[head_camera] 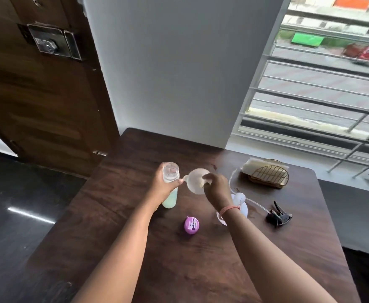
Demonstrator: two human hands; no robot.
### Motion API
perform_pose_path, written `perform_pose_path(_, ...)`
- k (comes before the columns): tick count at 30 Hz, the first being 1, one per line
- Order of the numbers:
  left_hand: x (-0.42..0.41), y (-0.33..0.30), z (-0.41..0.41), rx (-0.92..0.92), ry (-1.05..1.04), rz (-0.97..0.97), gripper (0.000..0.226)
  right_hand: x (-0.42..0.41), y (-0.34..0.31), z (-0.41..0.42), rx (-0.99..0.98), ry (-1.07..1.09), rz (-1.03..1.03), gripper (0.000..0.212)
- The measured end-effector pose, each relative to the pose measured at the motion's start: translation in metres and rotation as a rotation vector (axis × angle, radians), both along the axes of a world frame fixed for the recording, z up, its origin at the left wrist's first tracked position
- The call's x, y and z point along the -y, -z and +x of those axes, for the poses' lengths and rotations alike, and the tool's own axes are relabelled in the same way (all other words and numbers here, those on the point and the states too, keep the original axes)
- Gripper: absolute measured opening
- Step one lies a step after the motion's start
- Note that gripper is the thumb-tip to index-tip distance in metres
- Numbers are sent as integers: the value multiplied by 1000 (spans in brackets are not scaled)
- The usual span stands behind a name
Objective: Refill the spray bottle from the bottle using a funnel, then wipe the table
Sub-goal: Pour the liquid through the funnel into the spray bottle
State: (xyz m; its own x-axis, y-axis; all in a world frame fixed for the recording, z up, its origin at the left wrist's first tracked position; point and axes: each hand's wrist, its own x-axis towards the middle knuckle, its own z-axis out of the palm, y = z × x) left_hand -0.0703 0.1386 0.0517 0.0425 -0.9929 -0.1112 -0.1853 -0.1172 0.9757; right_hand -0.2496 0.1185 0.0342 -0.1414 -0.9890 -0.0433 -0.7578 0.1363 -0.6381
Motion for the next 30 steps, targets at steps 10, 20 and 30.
perform_pose_path(10, 25, 13, -62, 10, 179, -22, 38, -15, -84, -98, 534, 393, -97, 29)
perform_pose_path(20, 37, 34, -79, 20, 116, -13, 44, -45, -67, -112, 594, 422, -120, 29)
perform_pose_path(30, 35, 37, -80, 22, 111, -39, 46, -43, -38, -102, 327, 385, -136, 28)
